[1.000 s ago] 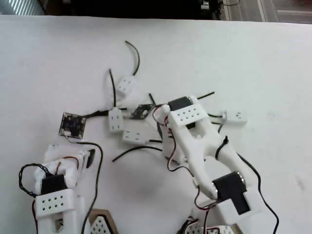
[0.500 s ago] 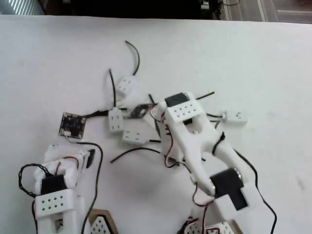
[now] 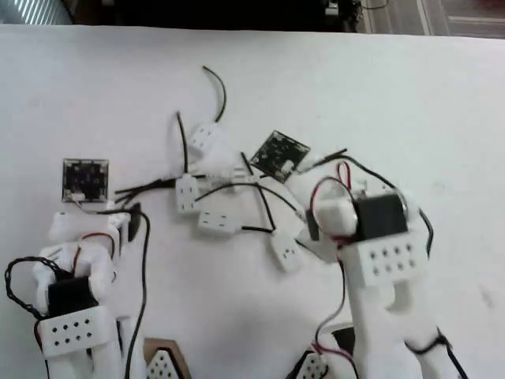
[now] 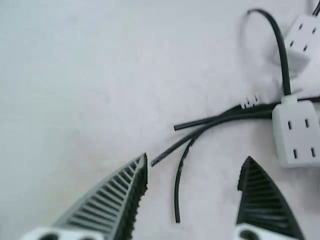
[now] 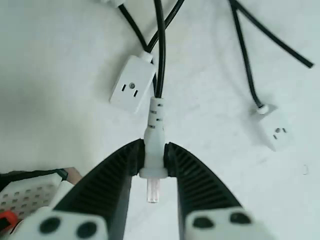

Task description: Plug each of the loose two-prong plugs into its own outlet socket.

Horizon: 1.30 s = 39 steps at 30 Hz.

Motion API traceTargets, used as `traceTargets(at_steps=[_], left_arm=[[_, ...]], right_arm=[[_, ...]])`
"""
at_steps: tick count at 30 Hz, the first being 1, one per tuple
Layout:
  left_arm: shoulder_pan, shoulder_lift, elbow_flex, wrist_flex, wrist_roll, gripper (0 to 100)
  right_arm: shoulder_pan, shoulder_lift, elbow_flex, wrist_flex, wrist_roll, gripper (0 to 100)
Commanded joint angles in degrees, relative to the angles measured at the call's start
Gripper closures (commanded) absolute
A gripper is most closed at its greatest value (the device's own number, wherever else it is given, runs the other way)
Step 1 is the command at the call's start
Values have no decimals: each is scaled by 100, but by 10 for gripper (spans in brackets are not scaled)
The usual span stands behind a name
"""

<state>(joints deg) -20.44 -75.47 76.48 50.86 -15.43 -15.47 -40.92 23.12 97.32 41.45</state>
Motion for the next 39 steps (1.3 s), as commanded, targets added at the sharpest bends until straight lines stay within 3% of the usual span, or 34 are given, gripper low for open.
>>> traceTargets(at_steps=[1,9,13,24,27,33,39], left_arm=[[198,-48,-1046,193,325,706],[1622,-48,-1407,44,1802,706],[2211,-48,-1398,-396,2180,706],[3618,-48,-1433,-870,2462,706],[3987,-57,-1600,-826,2470,706],[4084,-57,-1793,-431,2435,705],[4426,-57,-1776,-158,1459,706]], right_arm=[[-13,-769,-202,-119,-484,981],[-725,-1710,343,-1455,-2101,981],[-1367,-2097,1011,-2158,-2338,981],[-2633,-3503,2444,-2976,-2374,980],[-2615,-3705,2980,-3424,-2374,980],[-2598,-3741,3385,-3767,-2374,980],[-2352,-3741,3402,-4040,-2374,981]])
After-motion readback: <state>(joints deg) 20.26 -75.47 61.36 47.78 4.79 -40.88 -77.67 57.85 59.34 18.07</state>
